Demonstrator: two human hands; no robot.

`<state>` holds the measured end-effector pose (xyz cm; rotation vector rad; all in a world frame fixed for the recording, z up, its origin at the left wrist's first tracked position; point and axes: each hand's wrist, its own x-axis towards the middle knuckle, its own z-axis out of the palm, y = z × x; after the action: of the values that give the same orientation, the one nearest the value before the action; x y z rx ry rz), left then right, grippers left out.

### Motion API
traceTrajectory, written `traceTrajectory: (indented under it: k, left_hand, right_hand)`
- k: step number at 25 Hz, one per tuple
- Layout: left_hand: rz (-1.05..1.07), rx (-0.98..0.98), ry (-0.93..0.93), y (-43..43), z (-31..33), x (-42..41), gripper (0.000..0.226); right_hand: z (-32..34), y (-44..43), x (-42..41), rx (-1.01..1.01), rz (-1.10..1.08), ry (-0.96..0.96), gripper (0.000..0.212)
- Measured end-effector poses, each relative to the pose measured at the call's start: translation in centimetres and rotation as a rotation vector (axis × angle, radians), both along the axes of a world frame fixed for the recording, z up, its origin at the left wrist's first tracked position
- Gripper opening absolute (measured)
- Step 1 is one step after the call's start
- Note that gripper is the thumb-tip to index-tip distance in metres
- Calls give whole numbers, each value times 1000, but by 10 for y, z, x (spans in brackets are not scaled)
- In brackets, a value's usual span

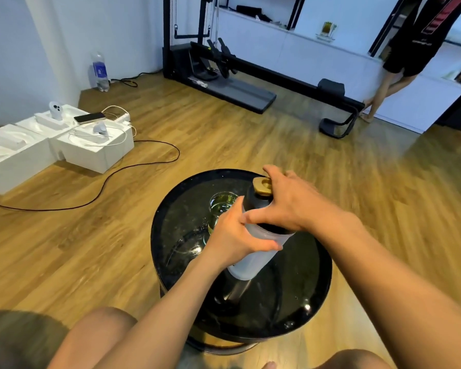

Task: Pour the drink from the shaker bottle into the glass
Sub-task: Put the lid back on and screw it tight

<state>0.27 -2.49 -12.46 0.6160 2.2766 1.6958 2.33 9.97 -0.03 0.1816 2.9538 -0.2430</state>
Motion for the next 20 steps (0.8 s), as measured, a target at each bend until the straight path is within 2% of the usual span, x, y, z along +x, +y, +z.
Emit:
traceTrajectory:
  k: [2, 6, 9, 14, 20]
  left_hand:
    - [6, 8, 20, 0, 2, 1, 91]
    - [-17, 9, 78, -1, 3, 0, 102]
    - [-27, 5, 87, 0, 5, 0, 101]
    - [-37, 11, 54, -2, 4, 1, 82]
    - [-35, 6, 74, -4, 1, 1, 91]
  right_hand:
    - [5, 7, 2, 17, 137, -1, 114]
    - [14, 14, 4, 112, 387, -87, 100]
    - [10, 12, 4, 134, 369, -31, 95]
    - [-8, -4, 7, 118, 53, 43, 99]
    - [18, 14, 4, 41, 287, 16, 100]
